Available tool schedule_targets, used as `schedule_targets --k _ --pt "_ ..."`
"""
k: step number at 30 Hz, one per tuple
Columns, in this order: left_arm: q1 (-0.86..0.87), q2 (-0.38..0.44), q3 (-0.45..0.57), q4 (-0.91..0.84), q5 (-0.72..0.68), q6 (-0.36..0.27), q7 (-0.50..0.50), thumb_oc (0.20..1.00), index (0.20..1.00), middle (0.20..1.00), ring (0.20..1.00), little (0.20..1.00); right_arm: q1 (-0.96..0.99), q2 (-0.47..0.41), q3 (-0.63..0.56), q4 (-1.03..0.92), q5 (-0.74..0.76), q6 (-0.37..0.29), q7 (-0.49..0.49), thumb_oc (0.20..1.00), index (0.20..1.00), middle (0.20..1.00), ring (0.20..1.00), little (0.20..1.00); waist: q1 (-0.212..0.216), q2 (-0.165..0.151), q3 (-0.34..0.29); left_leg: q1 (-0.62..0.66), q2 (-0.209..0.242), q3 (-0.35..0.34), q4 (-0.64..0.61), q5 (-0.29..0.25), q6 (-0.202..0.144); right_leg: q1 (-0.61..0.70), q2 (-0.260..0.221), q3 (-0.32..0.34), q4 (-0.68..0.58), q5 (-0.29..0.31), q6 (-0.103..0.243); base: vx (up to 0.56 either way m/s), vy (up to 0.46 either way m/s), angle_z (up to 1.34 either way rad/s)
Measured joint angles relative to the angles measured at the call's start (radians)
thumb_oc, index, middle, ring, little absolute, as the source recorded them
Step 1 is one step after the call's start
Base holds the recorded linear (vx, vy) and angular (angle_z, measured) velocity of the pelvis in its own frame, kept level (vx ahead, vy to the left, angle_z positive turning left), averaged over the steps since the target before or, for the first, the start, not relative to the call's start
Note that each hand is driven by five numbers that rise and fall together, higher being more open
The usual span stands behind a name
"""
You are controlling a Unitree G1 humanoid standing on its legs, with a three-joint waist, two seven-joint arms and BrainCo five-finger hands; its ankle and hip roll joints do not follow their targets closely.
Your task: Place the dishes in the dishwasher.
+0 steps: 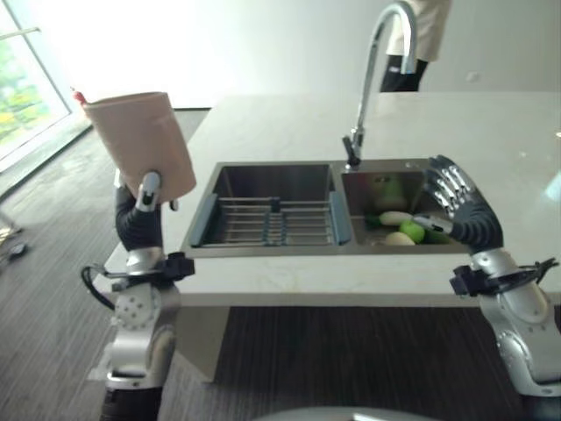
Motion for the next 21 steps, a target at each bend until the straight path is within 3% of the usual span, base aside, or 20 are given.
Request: schedule_targets --k 3,6,8,9,10,11,12,13,14,15,16,17,18,19,20,21 --pt "0.013 -0.008 0.000 0.004 -0.037 -0.001 -0.019 0.200 0.200 0.200 0.200 0.200 0.003 -0.004 -0.002 -0.003 0.001 -0.015 -0.012 1.000 1.000 1.000 1.000 1.000 0.026 0.025 0.013 -0.033 0.006 -0.032 -0.001 0.013 0.008 -0.001 0.000 -0.044 0.002 -0.003 -0.003 -0.19 -0.037 0.50" --pt "-0.006 -0.004 0.000 0.007 -0.075 -0.002 -0.042 0.200 0.200 0.200 0.200 0.200 -0.003 -0.063 -0.007 -0.003 0.004 -0.046 -0.041 1.000 1.000 1.000 1.000 1.000 0.030 0.052 0.039 -0.082 0.002 -0.041 -0.007 0.012 0.027 -0.002 -0.014 -0.122 0.002 -0.006 -0.003 -0.23 0.133 0.77" --pt "-0.031 0.013 -0.001 0.008 -0.132 -0.003 -0.045 0.200 0.200 0.200 0.200 0.200 -0.024 -0.072 -0.020 0.004 0.022 -0.074 -0.054 1.000 1.000 1.000 1.000 1.000 0.034 0.042 0.057 -0.094 -0.007 0.025 -0.007 -0.076 0.046 0.006 -0.045 -0.170 0.002 -0.007 -0.009 -0.24 0.188 0.86" --pt "-0.057 0.023 0.000 0.009 -0.158 -0.004 -0.051 0.200 0.200 0.200 0.200 0.200 -0.022 -0.070 -0.029 0.003 0.022 -0.088 -0.056 1.000 1.000 1.000 1.000 1.000 0.024 0.006 0.069 -0.099 -0.012 0.094 0.045 -0.094 0.051 0.012 -0.097 -0.214 -0.005 -0.005 -0.027 -0.24 0.266 1.07" --pt "-0.082 0.030 0.002 0.006 -0.186 -0.005 -0.063 0.200 0.200 0.200 0.200 0.200 -0.021 -0.072 -0.046 -0.015 0.022 -0.091 -0.059 1.000 1.000 1.000 1.000 1.000 0.024 -0.041 0.098 -0.103 -0.010 0.168 0.219 -0.097 0.042 0.034 -0.158 -0.250 0.002 0.000 -0.025 -0.17 0.382 0.83" --pt "-0.083 0.030 0.002 0.005 -0.187 -0.005 -0.066 0.200 0.200 0.200 0.200 0.200 -0.021 -0.074 -0.048 -0.020 0.022 -0.093 -0.059 1.000 1.000 1.000 1.000 1.000 0.025 -0.044 0.099 -0.102 -0.007 0.179 0.244 -0.098 0.040 0.039 -0.163 -0.256 0.002 0.000 -0.022 -0.15 0.418 1.63" --pt "-0.090 -0.009 -0.011 0.020 -0.232 -0.002 -0.118 0.200 0.200 0.200 0.200 0.200 0.010 -0.078 -0.125 -0.036 0.020 -0.116 -0.061 1.000 1.000 1.000 1.000 1.000 -0.038 -0.047 0.102 -0.052 0.021 0.259 0.386 -0.131 -0.005 0.125 -0.209 -0.391 0.002 -0.001 0.044 -0.10 0.568 1.76" --pt "-0.087 -0.038 -0.026 0.025 -0.242 -0.003 -0.131 0.200 0.200 0.200 0.200 0.200 0.031 -0.084 -0.162 -0.036 0.020 -0.119 -0.068 1.000 1.000 1.000 1.000 1.000 -0.056 -0.035 0.096 -0.024 0.016 0.279 0.387 -0.135 -0.001 0.145 -0.212 -0.421 0.014 -0.007 0.062 -0.09 0.432 2.01" --pt "-0.084 -0.048 -0.036 0.035 -0.269 -0.005 -0.148 0.200 0.200 0.200 0.200 0.200 0.027 -0.091 -0.205 -0.030 0.020 -0.131 -0.075 1.000 1.000 1.000 1.000 1.000 -0.048 0.001 0.079 -0.002 -0.009 0.280 0.282 -0.183 0.000 0.122 -0.216 -0.437 0.048 -0.006 0.082 -0.07 0.565 1.21" --pt "-0.102 -0.034 -0.038 0.088 -0.275 -0.001 -0.163 0.200 0.200 0.200 0.200 0.200 0.035 -0.056 -0.214 -0.022 0.021 -0.129 -0.080 1.000 1.000 1.000 1.000 1.000 -0.050 -0.017 0.086 0.003 -0.058 0.253 0.210 -0.145 0.025 0.121 -0.255 -0.435 0.080 0.003 0.071 -0.02 0.638 1.51" --pt "-0.080 -0.034 -0.044 0.127 -0.314 0.011 -0.163 0.200 0.200 0.200 0.200 0.200 0.037 -0.030 -0.203 -0.019 0.019 -0.130 -0.069 1.000 1.000 1.000 1.000 1.000 -0.046 -0.034 0.086 0.019 -0.129 0.191 0.118 -0.105 0.088 0.078 -0.323 -0.362 0.206 0.027 0.047 -0.01 0.673 1.53" --pt "-0.064 -0.032 -0.036 0.127 -0.326 0.022 -0.163 0.200 0.200 0.200 0.200 0.200 0.037 -0.007 -0.190 -0.027 0.017 -0.132 -0.071 1.000 1.000 1.000 1.000 1.000 -0.037 -0.044 0.089 0.025 -0.158 0.159 0.098 -0.100 0.104 0.061 -0.365 -0.328 0.281 0.036 0.054 0.04 0.766 1.74" --pt "-0.062 -0.024 -0.035 0.115 -0.349 0.034 -0.162 0.200 0.200 0.200 0.200 0.200 0.031 0.010 -0.146 -0.024 0.016 -0.130 -0.064 1.000 1.000 1.000 1.000 1.000 -0.014 -0.034 0.090 0.033 -0.174 0.105 0.065 -0.093 0.141 0.012 -0.380 -0.290 0.354 -0.031 0.111 0.05 0.460 1.14" --pt "-0.067 -0.012 -0.017 0.103 -0.350 0.039 -0.161 0.200 0.200 0.200 0.200 0.200 0.016 0.022 -0.115 -0.024 -0.006 -0.130 -0.058 1.000 1.000 1.000 1.000 1.000 0.016 -0.035 0.091 0.033 -0.178 0.087 0.060 -0.097 0.151 0.008 -0.332 -0.284 0.274 -0.051 0.129 0.07 0.521 1.09" --pt "-0.083 0.016 -0.006 0.102 -0.350 0.046 -0.159 0.200 0.200 0.200 0.200 0.200 -0.004 0.068 -0.093 -0.023 -0.024 -0.130 -0.056 1.000 1.000 1.000 1.000 1.000 0.038 -0.058 0.088 0.035 -0.201 0.062 0.059 -0.100 0.156 0.012 -0.299 -0.293 0.186 -0.016 0.102 0.00 0.321 0.83" --pt "-0.089 0.041 0.002 0.099 -0.349 0.054 -0.159 0.200 0.200 0.200 0.200 0.200 -0.014 0.082 -0.079 -0.023 -0.037 -0.130 -0.056 1.000 1.000 1.000 1.000 1.000 0.039 -0.083 0.086 0.040 -0.230 0.036 0.058 -0.102 0.157 0.006 -0.282 -0.299 0.174 0.034 0.092 0.02 0.358 0.60"
